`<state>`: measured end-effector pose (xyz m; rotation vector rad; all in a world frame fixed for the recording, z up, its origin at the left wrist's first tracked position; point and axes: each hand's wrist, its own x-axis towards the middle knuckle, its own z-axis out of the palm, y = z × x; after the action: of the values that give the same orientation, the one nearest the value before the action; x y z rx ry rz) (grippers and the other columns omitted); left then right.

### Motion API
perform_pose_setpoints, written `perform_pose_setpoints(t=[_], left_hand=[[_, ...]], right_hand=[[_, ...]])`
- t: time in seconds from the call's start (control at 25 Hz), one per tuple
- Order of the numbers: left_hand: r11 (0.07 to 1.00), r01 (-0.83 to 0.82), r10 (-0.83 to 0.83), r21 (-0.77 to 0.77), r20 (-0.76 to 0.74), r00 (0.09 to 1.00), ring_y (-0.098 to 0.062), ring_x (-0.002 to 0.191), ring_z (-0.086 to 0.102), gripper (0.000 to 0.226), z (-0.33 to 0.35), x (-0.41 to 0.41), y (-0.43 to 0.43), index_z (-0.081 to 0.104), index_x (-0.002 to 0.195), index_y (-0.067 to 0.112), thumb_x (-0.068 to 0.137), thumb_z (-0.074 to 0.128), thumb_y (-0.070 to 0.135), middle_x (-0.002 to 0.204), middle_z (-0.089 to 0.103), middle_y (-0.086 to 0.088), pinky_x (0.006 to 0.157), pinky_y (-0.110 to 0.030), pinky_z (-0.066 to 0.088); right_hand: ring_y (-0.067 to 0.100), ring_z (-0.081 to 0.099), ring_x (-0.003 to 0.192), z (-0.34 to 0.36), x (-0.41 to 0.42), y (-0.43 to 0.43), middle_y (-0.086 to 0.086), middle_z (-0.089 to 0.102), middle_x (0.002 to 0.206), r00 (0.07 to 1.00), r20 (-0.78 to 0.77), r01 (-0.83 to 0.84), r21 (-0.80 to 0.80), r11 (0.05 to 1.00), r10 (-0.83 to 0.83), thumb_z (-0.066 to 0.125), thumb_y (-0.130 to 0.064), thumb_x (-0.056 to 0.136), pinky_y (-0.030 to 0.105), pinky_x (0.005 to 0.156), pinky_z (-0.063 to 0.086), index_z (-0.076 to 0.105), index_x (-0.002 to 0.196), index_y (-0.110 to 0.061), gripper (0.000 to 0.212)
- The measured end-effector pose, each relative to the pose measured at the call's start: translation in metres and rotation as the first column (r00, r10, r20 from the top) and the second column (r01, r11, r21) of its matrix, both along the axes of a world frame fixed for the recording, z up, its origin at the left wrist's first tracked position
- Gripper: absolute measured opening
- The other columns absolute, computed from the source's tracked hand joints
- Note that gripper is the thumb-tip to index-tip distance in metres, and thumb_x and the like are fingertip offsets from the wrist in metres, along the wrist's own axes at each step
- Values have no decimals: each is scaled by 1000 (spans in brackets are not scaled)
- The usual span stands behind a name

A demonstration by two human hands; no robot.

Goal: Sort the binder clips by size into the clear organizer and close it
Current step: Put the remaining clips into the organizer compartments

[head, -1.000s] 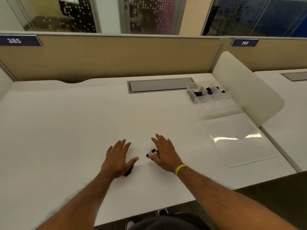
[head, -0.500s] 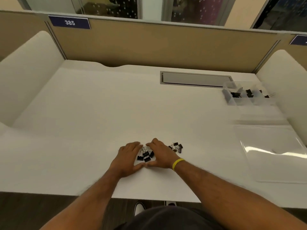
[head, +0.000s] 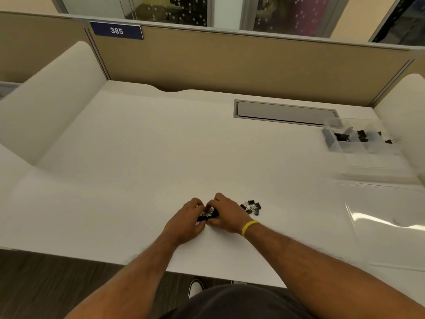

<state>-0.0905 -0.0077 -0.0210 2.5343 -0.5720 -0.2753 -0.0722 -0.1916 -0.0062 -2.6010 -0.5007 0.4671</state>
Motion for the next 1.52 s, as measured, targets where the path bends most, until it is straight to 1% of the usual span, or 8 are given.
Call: perform_pose_setpoints(t=[0.4,0.68,0.8,0.88,1.0,1.24,1.4,1.52], left_hand=[[999,-48,49,-14,123,991,-11,78,54,16,-4,-3,4,71,88,12,83,63,25,98,62,4,70,-22,45],[994,-57,68,-92,126,990,-4,74,52,16,-5,-7,7,69,95,14,80,68,19,98,60,5,70,-12,39],[962,-173,194,-210,86,977,-3,73,58,18,-3,-6,9,67,94,15,77,73,16,94,58,8,67,-13,45],[895,-291,331,-338,67,941,-6,72,61,21,-1,-5,9,66,92,15,74,76,11,89,59,8,63,-14,48],[809,-363,422,-463,27,906,-9,72,64,26,6,-4,0,66,93,15,72,80,8,86,64,8,60,-17,52],[745,-334,381,-578,-43,924,-10,76,65,29,15,4,-33,66,99,16,73,78,8,93,65,8,65,-19,53],[772,-246,324,-587,30,946,-12,85,64,29,17,6,-35,64,101,16,76,75,6,96,64,8,74,-19,53],[590,-498,545,-635,-141,826,-13,92,65,23,18,6,-35,63,106,19,85,69,11,104,66,7,77,-20,54]], right_hand=[[22,53,78,0,1,-8,6,56,89,997,78,-7,-8,1000,7,62,-23,80,30,65,40,66,90,-12,16],[13,58,75,-4,2,-15,1,65,82,980,9,190,243,951,-198,72,-18,76,26,69,50,70,85,-14,10],[9,58,72,-6,0,-19,0,65,83,960,-40,275,316,908,-277,76,-18,75,20,68,48,69,89,-14,16],[10,60,69,-6,-2,-18,1,66,81,919,-142,394,415,820,-369,77,-19,76,22,68,54,69,93,-14,19],[17,66,67,-2,-1,-12,6,66,76,795,-409,607,541,582,-448,70,-18,86,31,69,59,69,101,-12,17],[27,67,69,17,0,7,21,64,84,567,-782,821,513,250,-260,52,-4,93,34,62,58,64,102,12,22],[32,68,82,17,2,6,22,67,89,564,-798,824,525,215,-213,56,-9,93,37,72,60,64,103,12,25],[28,70,78,17,3,6,19,67,90,613,-740,789,553,268,-278,57,-5,94,33,75,60,64,105,8,18]])
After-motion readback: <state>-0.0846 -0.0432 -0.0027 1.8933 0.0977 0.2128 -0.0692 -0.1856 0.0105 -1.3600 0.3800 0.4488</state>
